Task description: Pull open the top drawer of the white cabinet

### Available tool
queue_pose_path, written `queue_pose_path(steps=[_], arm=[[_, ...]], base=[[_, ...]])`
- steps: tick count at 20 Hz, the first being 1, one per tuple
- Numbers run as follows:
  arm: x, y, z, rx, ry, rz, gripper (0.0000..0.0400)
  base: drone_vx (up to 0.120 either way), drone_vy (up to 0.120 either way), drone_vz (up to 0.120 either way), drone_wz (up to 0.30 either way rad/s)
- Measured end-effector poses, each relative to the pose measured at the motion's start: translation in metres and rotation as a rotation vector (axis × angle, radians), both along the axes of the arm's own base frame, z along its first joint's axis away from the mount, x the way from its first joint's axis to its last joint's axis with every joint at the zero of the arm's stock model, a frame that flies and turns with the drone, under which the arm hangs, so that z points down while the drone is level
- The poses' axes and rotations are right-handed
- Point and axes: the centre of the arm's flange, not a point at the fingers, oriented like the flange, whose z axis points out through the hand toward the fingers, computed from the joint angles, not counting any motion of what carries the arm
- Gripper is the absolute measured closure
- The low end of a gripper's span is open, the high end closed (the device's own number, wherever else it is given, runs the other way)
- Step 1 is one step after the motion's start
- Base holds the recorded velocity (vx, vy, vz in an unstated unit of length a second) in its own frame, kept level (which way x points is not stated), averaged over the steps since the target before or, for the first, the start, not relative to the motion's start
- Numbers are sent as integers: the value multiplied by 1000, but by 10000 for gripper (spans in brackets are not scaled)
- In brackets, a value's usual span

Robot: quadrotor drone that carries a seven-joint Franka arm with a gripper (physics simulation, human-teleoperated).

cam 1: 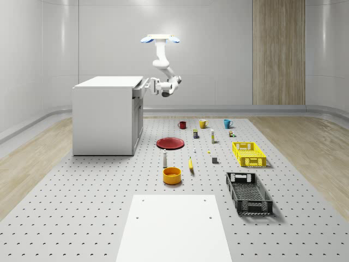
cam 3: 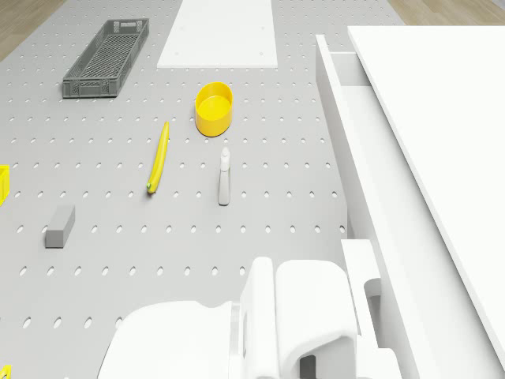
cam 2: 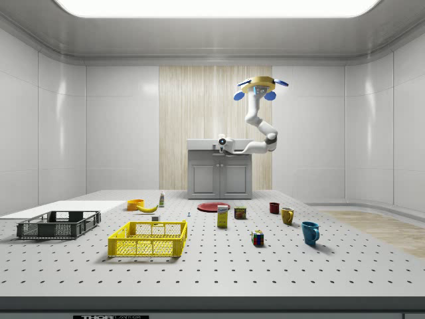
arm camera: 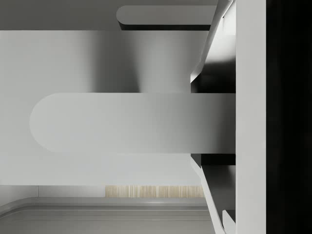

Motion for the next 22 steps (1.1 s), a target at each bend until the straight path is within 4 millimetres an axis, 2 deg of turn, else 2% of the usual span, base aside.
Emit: queue_pose_path(steps=[12,22], arm=[[0,-13,0,-2,15,0,285],[0,-39,0,-2,12,0,286]], base=[[0,0,0,0],[0,0,0,0]])
